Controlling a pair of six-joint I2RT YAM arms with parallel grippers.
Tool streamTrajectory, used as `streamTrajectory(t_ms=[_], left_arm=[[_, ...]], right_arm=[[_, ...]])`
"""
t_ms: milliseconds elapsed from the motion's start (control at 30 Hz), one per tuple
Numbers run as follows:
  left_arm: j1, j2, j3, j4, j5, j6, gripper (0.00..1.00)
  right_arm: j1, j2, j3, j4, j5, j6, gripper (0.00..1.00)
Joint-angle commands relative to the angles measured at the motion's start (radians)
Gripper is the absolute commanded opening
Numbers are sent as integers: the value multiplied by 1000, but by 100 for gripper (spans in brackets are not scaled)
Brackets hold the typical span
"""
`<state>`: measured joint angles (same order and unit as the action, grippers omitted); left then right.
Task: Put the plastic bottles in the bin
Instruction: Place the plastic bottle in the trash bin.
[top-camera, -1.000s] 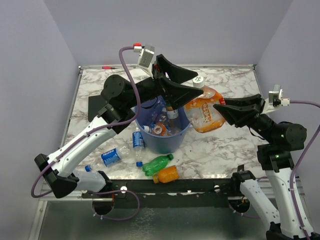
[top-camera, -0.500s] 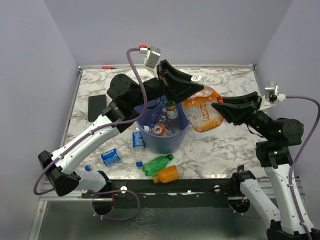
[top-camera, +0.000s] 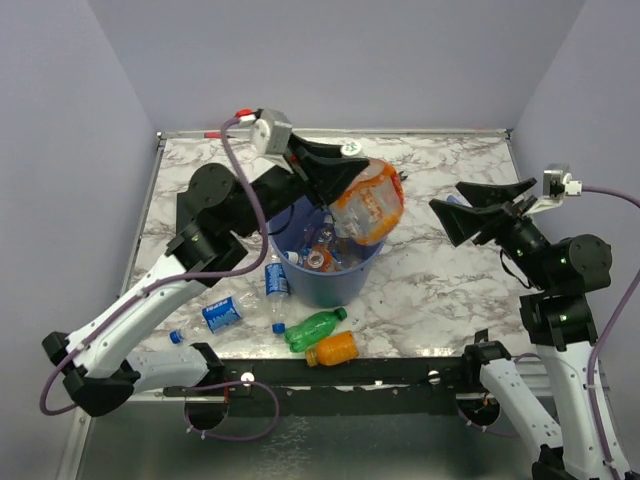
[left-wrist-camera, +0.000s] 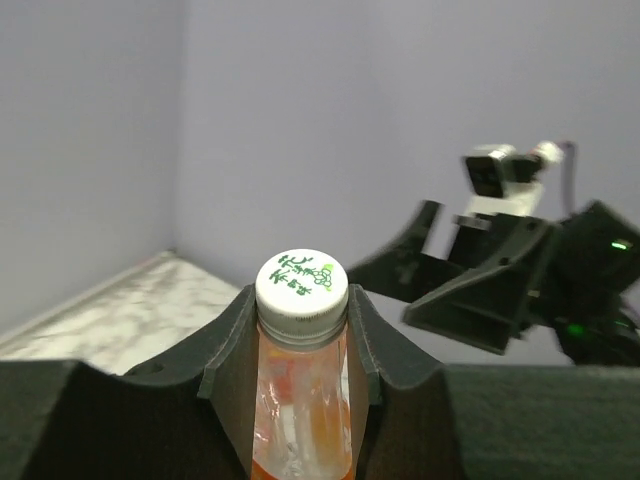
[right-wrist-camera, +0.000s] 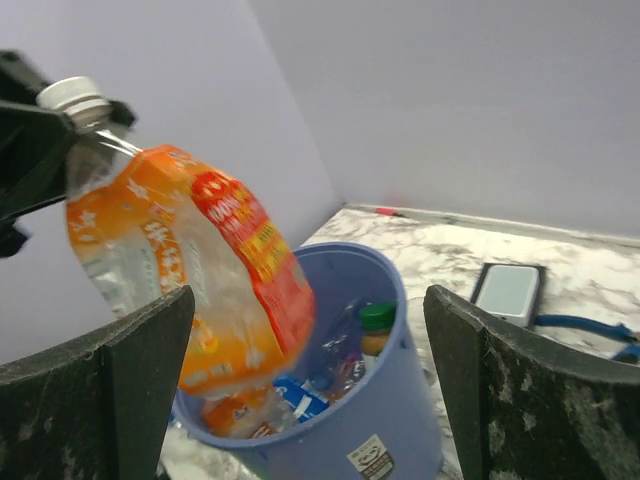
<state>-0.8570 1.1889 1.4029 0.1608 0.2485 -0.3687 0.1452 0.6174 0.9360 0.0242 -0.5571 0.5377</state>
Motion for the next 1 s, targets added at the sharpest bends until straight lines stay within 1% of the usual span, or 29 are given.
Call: streamTrajectory(t_ms=[0, 67, 100, 167, 333, 400, 533, 700, 767, 867, 967], left_arm=[[1, -125, -69, -133, -428, 328, 0], [0, -140, -104, -133, -527, 399, 0], [1, -140, -113, -133, -552, 435, 0], [1, -133, -125, -133, -562, 446, 0], [0, -85, -157, -133, -410, 374, 0], [0, -76, -181, -135, -352, 308, 0], [0, -83, -243, -133, -262, 222, 0], [1, -105, -306, -120, -249, 153, 0], [0, -105, -338, -109, -219, 137, 0], [0, -100, -386, -112, -227, 135, 0], [0, -102, -439, -115, -263, 150, 0]], right_arm=[[0, -64, -21, -161, 287, -3, 100], [0, -81, -53, -159, 320, 8, 100], [1, -86, -67, -153, 322, 14, 100], [1, -88, -89, -146, 316, 18, 100], [1, -91, -131, -149, 323, 32, 99], [1, -95, -145, -153, 324, 36, 99], [1, -100, -172, -165, 316, 49, 98], [0, -94, -274, -113, 263, 121, 97], [1, -77, -329, -75, 229, 153, 97], [0, -15, -373, -49, 173, 179, 96], [0, 61, -372, -47, 103, 180, 96]])
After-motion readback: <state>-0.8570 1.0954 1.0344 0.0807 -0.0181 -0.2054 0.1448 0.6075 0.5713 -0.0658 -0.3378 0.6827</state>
